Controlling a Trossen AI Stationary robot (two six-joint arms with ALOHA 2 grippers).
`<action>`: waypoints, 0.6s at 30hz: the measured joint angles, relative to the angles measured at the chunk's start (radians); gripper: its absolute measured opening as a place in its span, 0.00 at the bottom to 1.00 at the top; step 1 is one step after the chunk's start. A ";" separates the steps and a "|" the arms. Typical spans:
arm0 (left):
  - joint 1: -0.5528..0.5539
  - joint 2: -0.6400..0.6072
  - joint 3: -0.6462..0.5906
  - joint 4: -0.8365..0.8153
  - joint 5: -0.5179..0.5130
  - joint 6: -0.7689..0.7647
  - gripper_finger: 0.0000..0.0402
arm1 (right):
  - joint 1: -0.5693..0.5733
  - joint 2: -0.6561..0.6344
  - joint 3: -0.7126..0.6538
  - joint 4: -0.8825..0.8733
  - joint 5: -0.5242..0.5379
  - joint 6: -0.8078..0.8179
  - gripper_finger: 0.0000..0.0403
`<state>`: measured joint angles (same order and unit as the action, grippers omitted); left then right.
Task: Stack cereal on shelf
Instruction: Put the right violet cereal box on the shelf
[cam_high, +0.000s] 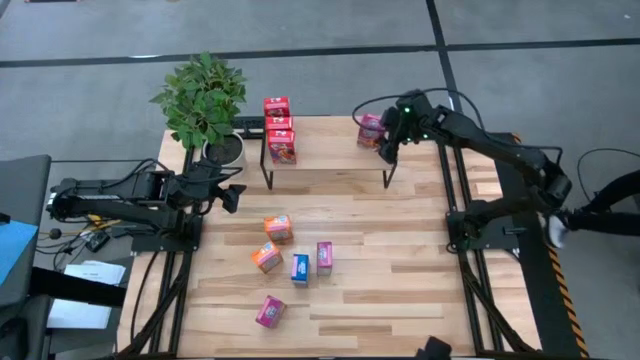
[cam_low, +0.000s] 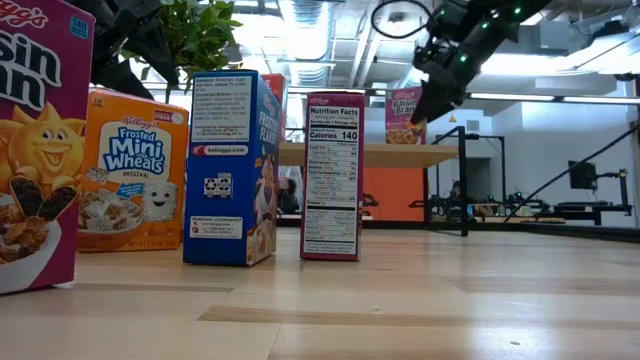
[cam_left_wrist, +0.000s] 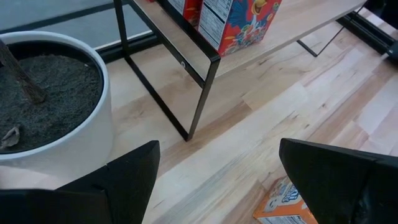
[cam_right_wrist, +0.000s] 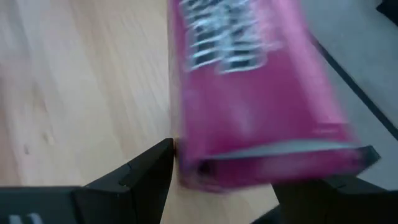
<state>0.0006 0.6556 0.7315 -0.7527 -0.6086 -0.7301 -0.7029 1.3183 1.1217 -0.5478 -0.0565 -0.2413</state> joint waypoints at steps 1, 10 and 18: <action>0.000 0.000 0.000 -0.001 0.000 -0.001 0.80 | 0.000 0.011 0.000 0.008 -0.001 -0.004 0.69; 0.000 0.000 0.000 -0.039 -0.001 -0.035 0.80 | 0.002 0.044 0.000 0.044 -0.029 -0.027 0.61; 0.000 0.000 0.000 -0.045 -0.005 -0.027 0.80 | 0.000 0.042 0.000 0.076 -0.029 -0.030 0.46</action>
<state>0.0009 0.6559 0.7315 -0.7979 -0.6140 -0.7574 -0.7029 1.3602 1.1221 -0.4721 -0.0853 -0.2712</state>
